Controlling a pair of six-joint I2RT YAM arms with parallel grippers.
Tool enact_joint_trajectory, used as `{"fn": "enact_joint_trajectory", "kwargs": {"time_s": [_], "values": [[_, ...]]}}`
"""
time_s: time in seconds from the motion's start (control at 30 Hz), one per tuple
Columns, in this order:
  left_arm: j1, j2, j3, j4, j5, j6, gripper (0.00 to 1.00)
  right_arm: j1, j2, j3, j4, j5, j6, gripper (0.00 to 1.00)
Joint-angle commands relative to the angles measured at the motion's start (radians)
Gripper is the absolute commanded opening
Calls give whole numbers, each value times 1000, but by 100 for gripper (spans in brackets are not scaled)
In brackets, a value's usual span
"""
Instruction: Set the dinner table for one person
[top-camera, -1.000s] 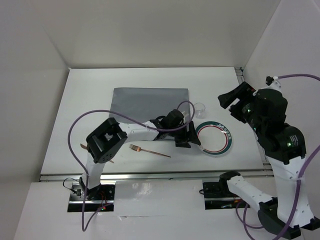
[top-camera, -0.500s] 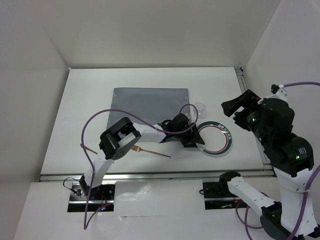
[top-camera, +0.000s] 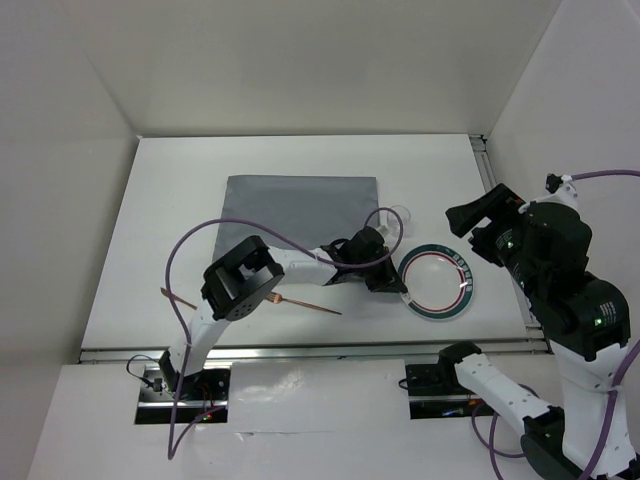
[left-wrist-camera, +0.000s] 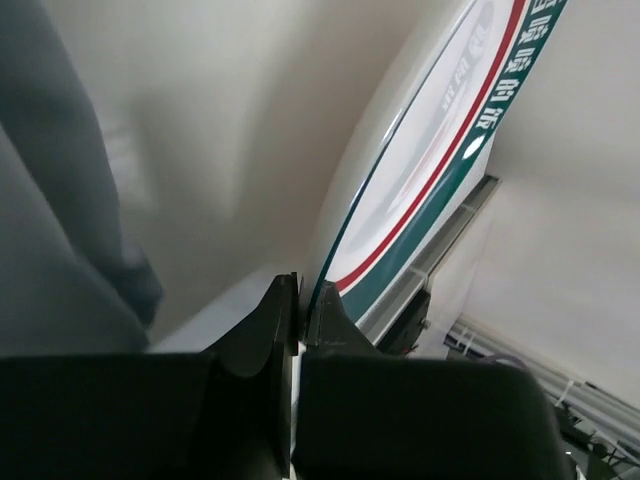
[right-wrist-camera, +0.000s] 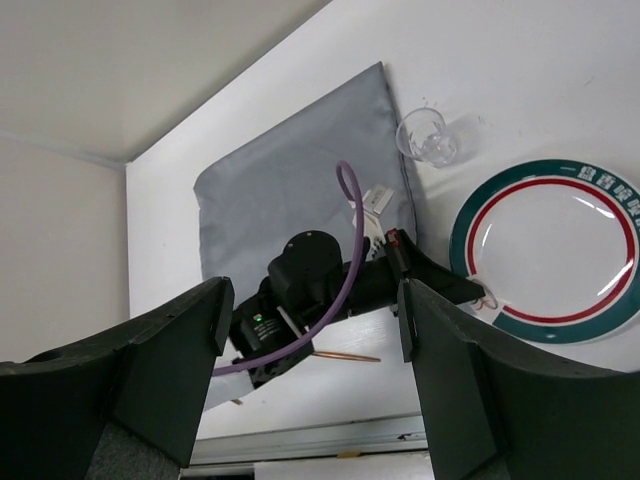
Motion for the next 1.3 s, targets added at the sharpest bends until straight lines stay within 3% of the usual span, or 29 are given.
{"fn": "enact_joint_trajectory", "kwargs": {"time_s": [0.0, 0.1, 0.3, 0.4, 0.5, 0.73, 1.27], "values": [[-20, -153, 13, -45, 35, 106, 0, 8, -10, -14, 7, 16, 8, 78], [-21, -265, 13, -116, 56, 179, 0, 8, -10, -15, 35, 27, 8, 78], [84, -400, 50, -303, 134, 323, 0, 8, 0, -24, 64, 27, -1, 78], [206, -470, 50, -421, 168, 376, 0, 8, 9, -33, 83, 27, -1, 78], [358, -543, -45, -533, 144, 400, 0, 8, 9, -53, 107, 27, -1, 78], [703, -667, -258, -526, 177, 431, 0, 8, 9, -125, 152, -3, -1, 78], [822, -422, -315, -293, 370, 399, 0, 8, 36, -195, 163, -36, -10, 78]]}}
